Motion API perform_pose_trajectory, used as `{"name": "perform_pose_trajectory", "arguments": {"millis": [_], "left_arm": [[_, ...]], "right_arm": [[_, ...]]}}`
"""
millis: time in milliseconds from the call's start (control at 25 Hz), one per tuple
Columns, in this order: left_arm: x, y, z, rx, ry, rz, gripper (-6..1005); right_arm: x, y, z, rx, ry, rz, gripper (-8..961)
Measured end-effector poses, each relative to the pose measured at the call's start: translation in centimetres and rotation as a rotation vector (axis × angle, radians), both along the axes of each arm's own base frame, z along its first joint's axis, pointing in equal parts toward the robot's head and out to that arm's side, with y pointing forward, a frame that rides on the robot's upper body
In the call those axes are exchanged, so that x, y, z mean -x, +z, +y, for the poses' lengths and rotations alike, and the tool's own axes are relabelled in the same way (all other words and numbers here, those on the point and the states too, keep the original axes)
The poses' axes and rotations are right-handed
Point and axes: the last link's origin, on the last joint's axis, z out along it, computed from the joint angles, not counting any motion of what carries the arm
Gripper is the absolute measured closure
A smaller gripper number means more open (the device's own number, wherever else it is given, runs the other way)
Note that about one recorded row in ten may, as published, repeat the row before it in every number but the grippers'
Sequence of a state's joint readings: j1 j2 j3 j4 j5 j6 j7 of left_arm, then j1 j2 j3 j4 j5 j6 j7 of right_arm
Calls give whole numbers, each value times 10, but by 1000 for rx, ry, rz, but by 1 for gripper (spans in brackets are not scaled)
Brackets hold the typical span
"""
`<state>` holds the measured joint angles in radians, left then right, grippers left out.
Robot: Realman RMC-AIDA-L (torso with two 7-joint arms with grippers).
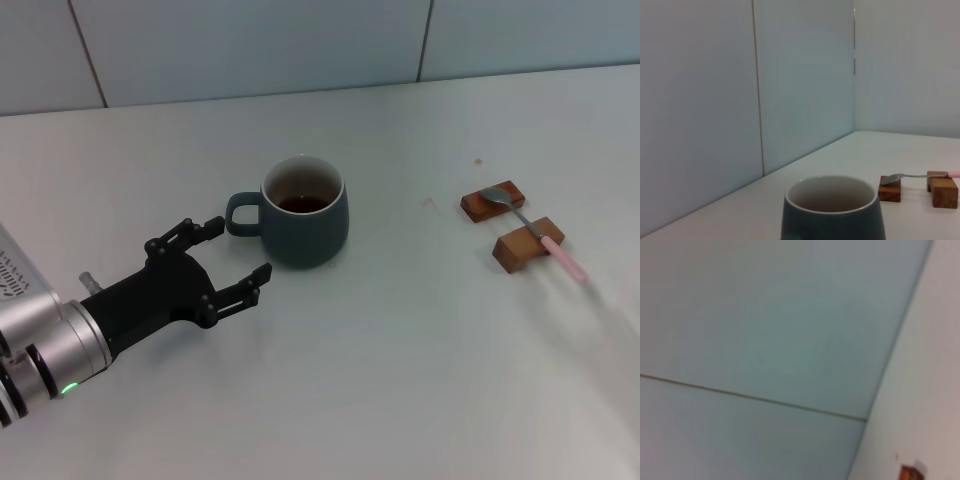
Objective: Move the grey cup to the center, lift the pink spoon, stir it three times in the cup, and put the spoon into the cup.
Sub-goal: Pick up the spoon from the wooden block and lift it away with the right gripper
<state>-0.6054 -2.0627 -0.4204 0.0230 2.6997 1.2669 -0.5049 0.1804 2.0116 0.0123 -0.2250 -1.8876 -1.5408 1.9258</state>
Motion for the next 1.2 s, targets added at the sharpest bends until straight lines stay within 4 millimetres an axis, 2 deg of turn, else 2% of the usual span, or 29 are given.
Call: {"name": "perform_pose_trajectory", "arguments": {"millis": [200, 400, 1200], "left_arm": [[-2, -1, 1, 8, -10, 6, 148], [-2, -2, 0, 19, -17, 13, 148], [1, -3, -4, 26, -22, 21, 150]], "right_arm": [[2, -12, 3, 26, -15, 20, 133], [2, -27, 8, 76, -48, 19, 133], [11, -46, 25, 126, -65, 52, 134]]}}
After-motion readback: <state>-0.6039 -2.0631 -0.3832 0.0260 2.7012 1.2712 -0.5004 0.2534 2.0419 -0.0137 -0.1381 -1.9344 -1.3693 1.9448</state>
